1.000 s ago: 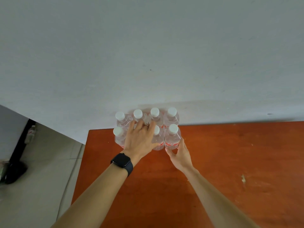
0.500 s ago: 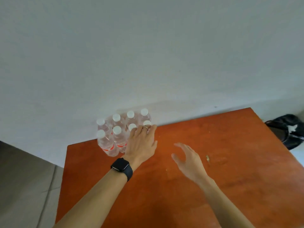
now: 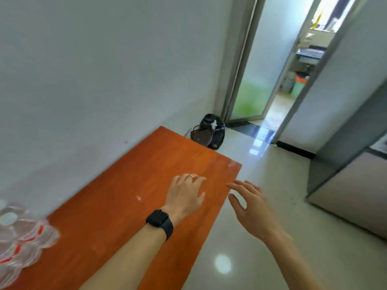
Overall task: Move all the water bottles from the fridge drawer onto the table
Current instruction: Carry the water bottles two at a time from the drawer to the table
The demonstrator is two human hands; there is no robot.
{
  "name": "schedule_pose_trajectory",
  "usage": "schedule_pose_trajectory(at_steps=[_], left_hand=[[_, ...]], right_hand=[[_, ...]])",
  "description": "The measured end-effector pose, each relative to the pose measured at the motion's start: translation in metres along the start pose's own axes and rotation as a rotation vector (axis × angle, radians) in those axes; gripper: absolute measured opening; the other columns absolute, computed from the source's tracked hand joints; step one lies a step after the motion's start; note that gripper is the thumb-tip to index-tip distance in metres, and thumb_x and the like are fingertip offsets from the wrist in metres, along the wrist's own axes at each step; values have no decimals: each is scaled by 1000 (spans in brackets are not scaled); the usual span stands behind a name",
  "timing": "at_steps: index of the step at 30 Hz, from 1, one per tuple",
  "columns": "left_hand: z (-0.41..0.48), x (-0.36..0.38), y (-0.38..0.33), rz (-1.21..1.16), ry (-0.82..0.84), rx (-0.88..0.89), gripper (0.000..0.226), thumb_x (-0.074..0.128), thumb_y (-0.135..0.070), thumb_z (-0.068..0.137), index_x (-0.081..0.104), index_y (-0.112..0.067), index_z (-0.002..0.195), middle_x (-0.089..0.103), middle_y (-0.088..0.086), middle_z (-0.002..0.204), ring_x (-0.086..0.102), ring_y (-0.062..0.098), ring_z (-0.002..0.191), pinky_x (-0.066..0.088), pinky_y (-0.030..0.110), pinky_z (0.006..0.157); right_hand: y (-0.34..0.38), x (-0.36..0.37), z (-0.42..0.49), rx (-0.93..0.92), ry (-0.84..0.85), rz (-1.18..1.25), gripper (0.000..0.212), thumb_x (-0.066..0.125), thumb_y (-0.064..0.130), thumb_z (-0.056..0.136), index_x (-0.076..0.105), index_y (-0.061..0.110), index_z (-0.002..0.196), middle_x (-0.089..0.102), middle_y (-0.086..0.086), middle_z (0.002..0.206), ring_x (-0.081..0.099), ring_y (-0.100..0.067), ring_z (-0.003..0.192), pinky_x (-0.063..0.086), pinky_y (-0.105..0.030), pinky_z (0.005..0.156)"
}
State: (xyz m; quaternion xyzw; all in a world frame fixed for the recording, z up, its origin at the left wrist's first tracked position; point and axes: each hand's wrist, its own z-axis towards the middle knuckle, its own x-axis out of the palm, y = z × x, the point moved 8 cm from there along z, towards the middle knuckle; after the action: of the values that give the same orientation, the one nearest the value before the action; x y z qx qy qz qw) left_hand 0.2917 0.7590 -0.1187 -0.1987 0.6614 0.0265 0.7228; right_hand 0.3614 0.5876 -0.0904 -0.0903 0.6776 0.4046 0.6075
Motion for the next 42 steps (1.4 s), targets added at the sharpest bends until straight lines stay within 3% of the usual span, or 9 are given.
schedule_pose_trajectory(at_steps=[6,13,22,29,33,38,42], left_hand=[[64,40,-218,-11,43,277,47,46,-48,100,44,-37,146,48,-9,148,38,14,140,26,35,114],[111,82,-417,-62,74,424,46,46,-48,100,44,-39,145,48,-10,148,38,14,139,23,35,117],[195,125,-587,-30,100,591,46,46,-48,100,44,-37,144,50,-6,147,43,17,136,27,38,117],[290,160,-724,-68,131,726,45,47,-44,100,45,-36,144,51,-4,145,43,18,135,28,39,116],[351,171,-801,-76,146,787,46,47,-43,100,44,-35,145,50,-2,145,42,20,136,26,39,115],[416,201,-873,-88,225,803,46,49,-43,98,46,-34,144,51,-2,144,41,20,137,26,39,114],[453,231,-924,-98,288,814,46,50,-42,98,47,-33,143,51,-1,145,42,21,137,28,42,114]], right_hand=[[-175,-104,-73,242,-152,27,38,50,44,101,55,40,138,49,19,147,30,-9,145,29,-28,115],[-348,-193,-142,428,-256,10,39,53,44,100,56,38,138,50,17,146,30,-9,144,23,-23,114],[-503,-272,-167,551,-366,23,40,54,42,99,56,36,138,52,13,144,36,-16,142,23,-29,118],[-629,-337,-142,645,-459,32,38,59,37,98,59,34,136,54,14,141,38,-13,139,23,-25,116],[-708,-375,-118,703,-482,49,38,61,37,96,60,34,134,55,13,140,40,-15,137,30,-31,116],[-789,-409,-97,751,-507,78,37,58,41,95,63,32,130,61,13,130,52,-14,125,41,-36,109],[-848,-419,-90,810,-483,90,39,56,43,97,59,35,135,56,18,137,45,-9,131,38,-30,111]])
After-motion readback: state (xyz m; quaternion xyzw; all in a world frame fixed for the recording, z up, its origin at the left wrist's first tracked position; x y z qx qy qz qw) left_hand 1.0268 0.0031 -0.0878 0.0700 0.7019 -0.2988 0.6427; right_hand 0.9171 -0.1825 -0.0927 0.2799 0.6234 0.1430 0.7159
